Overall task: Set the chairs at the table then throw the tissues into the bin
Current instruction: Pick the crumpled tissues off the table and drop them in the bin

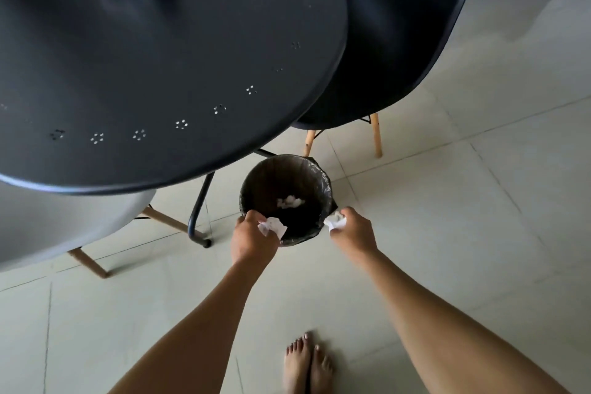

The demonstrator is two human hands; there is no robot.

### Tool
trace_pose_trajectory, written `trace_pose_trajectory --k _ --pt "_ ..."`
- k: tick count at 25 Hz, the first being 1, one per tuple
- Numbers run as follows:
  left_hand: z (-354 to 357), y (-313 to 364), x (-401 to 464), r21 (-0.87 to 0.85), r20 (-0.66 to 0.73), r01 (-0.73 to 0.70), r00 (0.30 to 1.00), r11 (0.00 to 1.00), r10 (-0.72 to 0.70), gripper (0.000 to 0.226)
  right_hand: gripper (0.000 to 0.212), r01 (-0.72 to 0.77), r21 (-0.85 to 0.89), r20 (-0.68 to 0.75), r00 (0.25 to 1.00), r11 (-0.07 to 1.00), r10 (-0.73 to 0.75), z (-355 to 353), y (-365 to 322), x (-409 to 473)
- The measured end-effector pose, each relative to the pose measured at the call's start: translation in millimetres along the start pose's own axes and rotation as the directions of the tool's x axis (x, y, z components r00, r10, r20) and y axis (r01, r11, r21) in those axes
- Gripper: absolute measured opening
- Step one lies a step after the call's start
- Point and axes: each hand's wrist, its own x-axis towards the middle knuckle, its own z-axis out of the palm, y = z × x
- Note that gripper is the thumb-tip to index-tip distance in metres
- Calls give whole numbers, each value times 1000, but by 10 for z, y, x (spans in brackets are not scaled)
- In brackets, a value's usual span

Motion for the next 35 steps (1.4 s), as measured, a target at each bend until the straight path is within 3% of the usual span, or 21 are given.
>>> trace_pose_trajectory --k 4,9,13,18,25,30,35 --pt "285 -221 554 -27 -42 68 997 997 -69 25 29 -62 140 -44 997 988 69 529 -141 684" --pt "550 -309 1148 -102 -29 84 996 991 -87 39 72 -61 148 55 997 987 54 920 -217 1199" --pt "650 -277 1273 -142 18 56 998 988 -54 58 60 -21 115 20 1000 993 19 918 -154 1251" --pt "467 -252 965 -51 29 0 1000 999 1 50 42 3 74 -28 1000 997 0 665 -152 968" --pt "-405 14 -91 23 34 -40 999 999 39 41 32 34 89 -58 998 995 -29 -78 -527 -100" --pt "-1217 210 -771 122 -46 -95 994 988 101 33 32 116 24 -64 991 993 -114 -757 -983 -803" --pt "-1878 423 -891 203 -184 -119 970 972 157 25 31 225 10 -111 969 974 -223 -1260 -1566 -962"
